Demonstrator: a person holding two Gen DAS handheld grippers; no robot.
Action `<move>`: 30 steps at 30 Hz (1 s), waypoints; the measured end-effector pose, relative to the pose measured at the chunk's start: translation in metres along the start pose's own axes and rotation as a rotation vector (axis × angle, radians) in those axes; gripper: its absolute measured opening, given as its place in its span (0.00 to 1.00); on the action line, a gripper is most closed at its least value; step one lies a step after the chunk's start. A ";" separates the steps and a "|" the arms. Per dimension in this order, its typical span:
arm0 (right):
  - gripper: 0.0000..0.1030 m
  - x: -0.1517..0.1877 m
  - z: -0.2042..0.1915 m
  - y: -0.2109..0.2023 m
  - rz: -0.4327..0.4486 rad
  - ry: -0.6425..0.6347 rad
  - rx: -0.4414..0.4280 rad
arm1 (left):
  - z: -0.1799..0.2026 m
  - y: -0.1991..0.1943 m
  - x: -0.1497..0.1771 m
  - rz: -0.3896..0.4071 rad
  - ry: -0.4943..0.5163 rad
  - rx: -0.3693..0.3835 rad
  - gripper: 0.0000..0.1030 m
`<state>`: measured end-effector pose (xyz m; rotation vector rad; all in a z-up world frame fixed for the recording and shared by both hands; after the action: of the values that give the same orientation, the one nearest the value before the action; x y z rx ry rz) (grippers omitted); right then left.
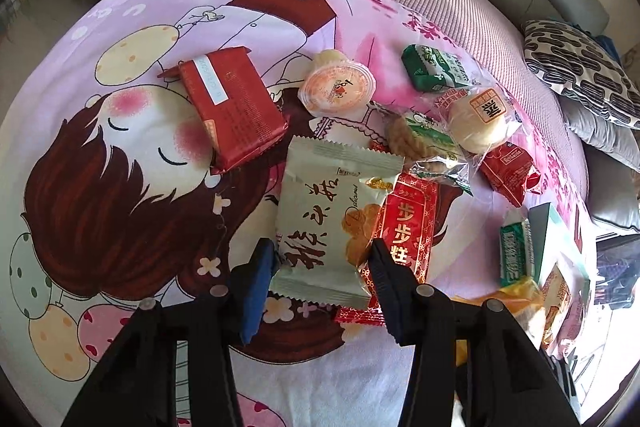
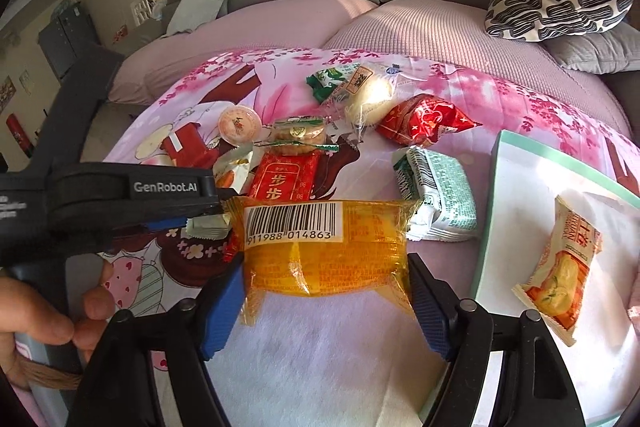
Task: Organize snacks
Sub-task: 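Grasp the yellow bread bag with the right tool while the left tool grasps the white-green biscuit pack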
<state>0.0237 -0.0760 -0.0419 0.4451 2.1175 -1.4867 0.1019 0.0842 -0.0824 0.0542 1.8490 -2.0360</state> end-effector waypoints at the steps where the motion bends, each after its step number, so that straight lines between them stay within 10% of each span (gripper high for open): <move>1: 0.76 0.000 0.002 -0.003 0.006 0.007 0.001 | 0.001 0.001 0.000 0.000 0.002 -0.002 0.49; 30: 0.76 -0.005 0.051 -0.036 0.056 0.145 0.013 | 0.019 0.027 -0.021 0.029 0.032 -0.100 0.54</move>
<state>0.0193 -0.1364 -0.0254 0.6293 2.1881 -1.4765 0.1339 0.0693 -0.0996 0.0863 1.9550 -1.9307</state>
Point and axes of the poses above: each gripper's, at about its wrist camera, not at the fingertips, and y roughly the way its jaws point, z to its right, x to its underside, the point moved 2 cm from there along y, roughly the way its jaws point, and after that the axes turned 10 degrees about -x, right-handed, at the moved point
